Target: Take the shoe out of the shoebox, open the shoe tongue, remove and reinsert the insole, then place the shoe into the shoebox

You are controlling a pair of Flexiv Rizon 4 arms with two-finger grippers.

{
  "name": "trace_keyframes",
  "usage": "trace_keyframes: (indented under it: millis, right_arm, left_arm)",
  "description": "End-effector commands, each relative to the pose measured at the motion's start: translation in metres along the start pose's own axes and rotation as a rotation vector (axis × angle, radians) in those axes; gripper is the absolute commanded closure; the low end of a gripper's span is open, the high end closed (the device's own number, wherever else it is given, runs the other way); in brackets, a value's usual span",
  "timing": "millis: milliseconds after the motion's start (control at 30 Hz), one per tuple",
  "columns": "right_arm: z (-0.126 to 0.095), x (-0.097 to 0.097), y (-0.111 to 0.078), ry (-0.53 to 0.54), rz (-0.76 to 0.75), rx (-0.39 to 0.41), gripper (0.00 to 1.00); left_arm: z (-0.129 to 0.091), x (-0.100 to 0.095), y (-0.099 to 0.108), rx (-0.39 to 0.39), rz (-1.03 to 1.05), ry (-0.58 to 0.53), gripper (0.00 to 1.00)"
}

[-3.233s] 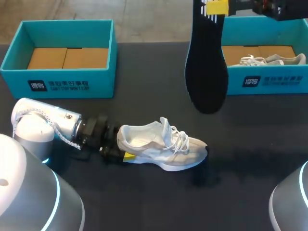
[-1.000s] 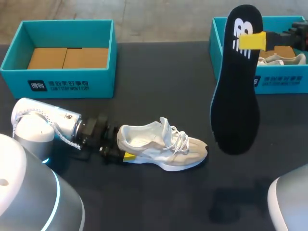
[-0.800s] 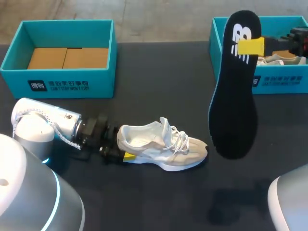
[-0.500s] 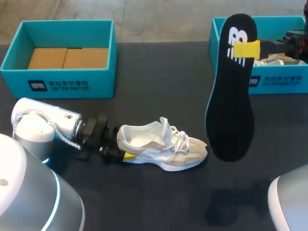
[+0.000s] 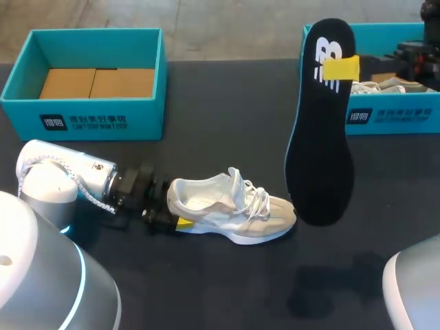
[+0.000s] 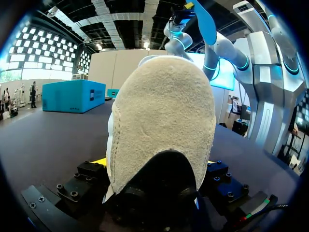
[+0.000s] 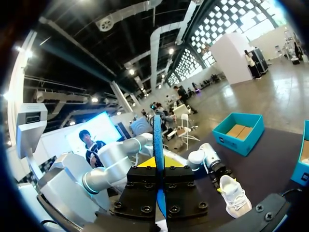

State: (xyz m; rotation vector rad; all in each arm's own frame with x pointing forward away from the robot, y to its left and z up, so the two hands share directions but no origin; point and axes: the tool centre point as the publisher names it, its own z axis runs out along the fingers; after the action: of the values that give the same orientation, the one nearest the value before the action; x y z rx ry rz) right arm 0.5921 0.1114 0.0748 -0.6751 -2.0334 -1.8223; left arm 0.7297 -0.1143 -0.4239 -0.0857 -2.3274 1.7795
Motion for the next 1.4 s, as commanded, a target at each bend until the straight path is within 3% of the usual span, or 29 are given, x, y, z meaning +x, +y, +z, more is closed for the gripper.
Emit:
trace_keyframes:
  millis: [33, 967, 1000, 1067, 1100, 1400]
  right_arm:
    - [0.008, -0.006, 0.01, 0.005, 0.003, 0.019, 1.0]
    - [0.003, -0.007, 0.004, -0.003, 0.015, -0.003, 1.0]
    - [0.003, -0.007, 0.004, -0.003, 0.015, -0.003, 1.0]
    - [0.003, -0.007, 0.004, -0.003, 0.015, -0.003, 1.0]
    - [0.003, -0.007, 0.004, -0.003, 0.015, -0.003, 1.0]
    - [0.003, -0.007, 0.004, -0.003, 0.015, -0.003, 1.0]
  left_arm:
    - [-0.001, -0.001, 0.003, 0.0, 0.0, -0.001, 1.0]
    - [-0.004, -0.002, 0.003, 0.0, 0.016, 0.015, 1.0]
    - [-0.005, -0.002, 0.002, 0.001, 0.017, 0.015, 0.93]
    - [-0.007, -0.003, 0.002, 0.005, 0.021, 0.015, 0.27]
    - [-0.008, -0.003, 0.002, 0.005, 0.023, 0.015, 0.0]
    - [-0.013, 0.002, -0.002, -0.021, 0.075, 0.035, 0.0]
